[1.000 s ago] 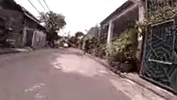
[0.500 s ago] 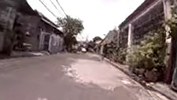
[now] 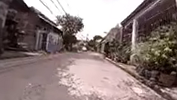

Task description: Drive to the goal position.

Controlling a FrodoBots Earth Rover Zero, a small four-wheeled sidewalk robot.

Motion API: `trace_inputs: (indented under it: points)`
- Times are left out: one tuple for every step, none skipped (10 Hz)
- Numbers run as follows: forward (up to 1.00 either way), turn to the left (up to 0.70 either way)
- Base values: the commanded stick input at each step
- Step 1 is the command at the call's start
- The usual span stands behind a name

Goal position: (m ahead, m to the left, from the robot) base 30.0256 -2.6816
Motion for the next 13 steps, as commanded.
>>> trace_inputs:
  points:
    - [1.0, 0.0]
    - [1.0, 0.0]
    - [1.0, 0.0]
    - [1.0, 0.0]
    - [1.0, 0.0]
    - [1.0, 0.0]
    - [1.0, 0.0]
    - [1.0, 0.0]
    - [1.0, 0.0]
    - [1.0, 0.0]
    - [1.0, 0.0]
    - [1.0, 0.0]
    - [1.0, 0.0]
